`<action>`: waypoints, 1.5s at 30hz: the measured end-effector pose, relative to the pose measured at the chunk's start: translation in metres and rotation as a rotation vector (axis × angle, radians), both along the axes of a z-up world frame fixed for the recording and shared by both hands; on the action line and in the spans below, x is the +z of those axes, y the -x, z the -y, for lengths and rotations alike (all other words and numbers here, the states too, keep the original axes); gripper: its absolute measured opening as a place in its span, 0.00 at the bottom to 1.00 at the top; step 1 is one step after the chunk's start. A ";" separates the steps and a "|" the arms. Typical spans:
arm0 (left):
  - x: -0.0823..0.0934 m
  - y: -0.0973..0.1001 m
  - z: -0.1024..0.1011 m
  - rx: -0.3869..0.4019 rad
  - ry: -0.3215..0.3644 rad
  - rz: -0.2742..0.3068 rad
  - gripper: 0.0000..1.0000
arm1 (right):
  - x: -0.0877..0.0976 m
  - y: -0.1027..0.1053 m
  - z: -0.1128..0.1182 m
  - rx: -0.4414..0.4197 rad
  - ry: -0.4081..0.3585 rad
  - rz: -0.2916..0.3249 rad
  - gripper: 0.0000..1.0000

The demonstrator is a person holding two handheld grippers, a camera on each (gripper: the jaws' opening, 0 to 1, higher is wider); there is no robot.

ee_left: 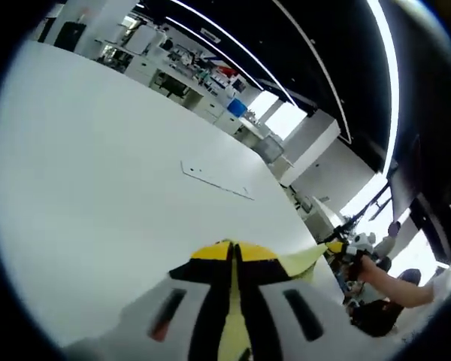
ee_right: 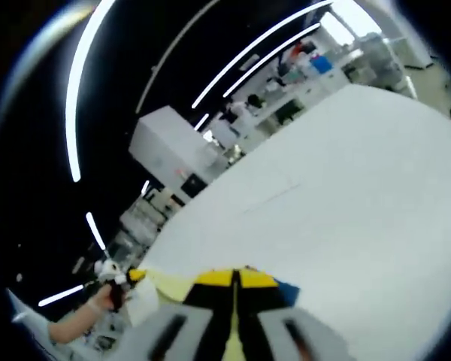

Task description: Fold the garment on the visible template until the final outline fits inside the template.

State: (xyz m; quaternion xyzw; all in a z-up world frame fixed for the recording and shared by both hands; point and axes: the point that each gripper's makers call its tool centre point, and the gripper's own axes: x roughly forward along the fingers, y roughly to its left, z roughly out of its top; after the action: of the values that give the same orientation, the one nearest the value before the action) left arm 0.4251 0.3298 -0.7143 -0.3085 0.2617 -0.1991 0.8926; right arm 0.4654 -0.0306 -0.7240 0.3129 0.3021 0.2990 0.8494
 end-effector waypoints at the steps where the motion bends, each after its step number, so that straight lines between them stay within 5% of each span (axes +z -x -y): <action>1: -0.004 -0.002 0.000 0.004 0.000 -0.008 0.00 | -0.007 -0.003 0.000 -0.012 0.003 -0.023 0.00; 13: -0.069 -0.008 -0.006 0.069 -0.016 -0.139 0.00 | -0.052 -0.008 -0.003 -0.038 0.048 -0.115 0.00; 26: -0.105 -0.007 -0.011 0.045 -0.108 -0.202 0.00 | -0.086 -0.015 -0.001 -0.032 0.117 -0.162 0.00; 45: -0.094 0.003 -0.003 -0.035 -0.145 -0.138 0.00 | -0.083 -0.008 -0.008 0.042 0.157 -0.104 0.04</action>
State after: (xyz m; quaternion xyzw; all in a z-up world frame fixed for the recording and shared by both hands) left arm 0.4225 0.3324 -0.8080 -0.2511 0.3416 -0.1737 0.8889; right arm 0.4730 -0.0229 -0.8074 0.2543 0.3748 0.2755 0.8479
